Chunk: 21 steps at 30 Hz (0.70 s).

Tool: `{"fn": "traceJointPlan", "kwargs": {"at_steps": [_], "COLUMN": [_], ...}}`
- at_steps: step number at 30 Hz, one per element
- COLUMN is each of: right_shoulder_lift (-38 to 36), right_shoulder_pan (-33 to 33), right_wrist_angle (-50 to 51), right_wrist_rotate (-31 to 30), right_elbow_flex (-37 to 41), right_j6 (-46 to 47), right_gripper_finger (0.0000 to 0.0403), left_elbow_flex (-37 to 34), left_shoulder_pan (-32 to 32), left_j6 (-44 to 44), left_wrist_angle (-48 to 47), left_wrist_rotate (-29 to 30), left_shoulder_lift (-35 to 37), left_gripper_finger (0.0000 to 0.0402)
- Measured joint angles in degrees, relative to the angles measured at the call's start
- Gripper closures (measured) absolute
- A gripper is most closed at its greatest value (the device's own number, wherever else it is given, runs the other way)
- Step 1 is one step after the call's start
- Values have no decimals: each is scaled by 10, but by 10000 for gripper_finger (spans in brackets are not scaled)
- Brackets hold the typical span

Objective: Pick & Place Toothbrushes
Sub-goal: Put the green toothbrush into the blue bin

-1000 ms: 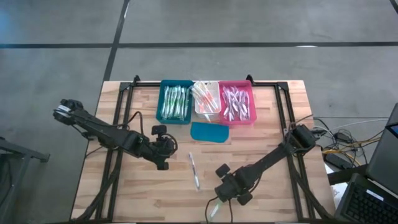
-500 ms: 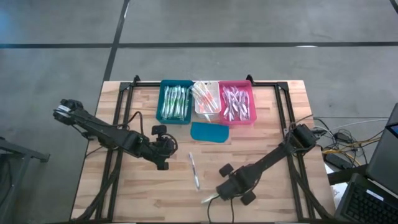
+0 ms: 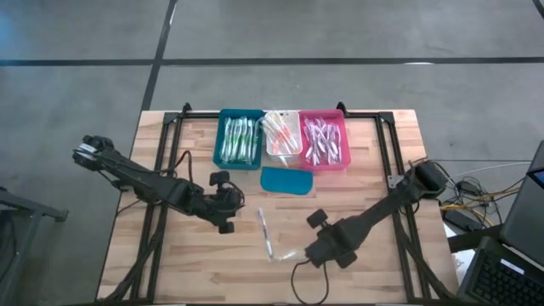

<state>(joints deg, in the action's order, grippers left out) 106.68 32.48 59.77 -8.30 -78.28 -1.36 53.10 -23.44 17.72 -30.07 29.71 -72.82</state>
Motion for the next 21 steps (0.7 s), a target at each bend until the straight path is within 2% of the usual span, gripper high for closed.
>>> {"fn": "traceJointPlan", "kwargs": {"at_steps": [7, 11, 18, 21], "right_shoulder_lift": [-47, -52, -50, -49], "right_shoulder_pan": [6, 9, 19, 22], "right_wrist_angle": [2, 5, 3, -3], "right_wrist_rotate": [-94, -151, -250, -286], "right_elbow_flex": [0, 0, 1, 1], "right_j6": [-81, -137, -233, -252], "right_gripper_finger": [389, 389, 389, 389], "left_elbow_flex": [0, 0, -7, -34], "left_shoulder_pan": [1, 2, 11, 20], "left_j6": [4, 15, 54, 69], "left_wrist_angle": [56, 87, 101, 159], "left_wrist_rotate": [4, 22, 14, -1], "left_shoulder_lift": [0, 0, 0, 0], "left_gripper_finger": [293, 293, 294, 294]}}
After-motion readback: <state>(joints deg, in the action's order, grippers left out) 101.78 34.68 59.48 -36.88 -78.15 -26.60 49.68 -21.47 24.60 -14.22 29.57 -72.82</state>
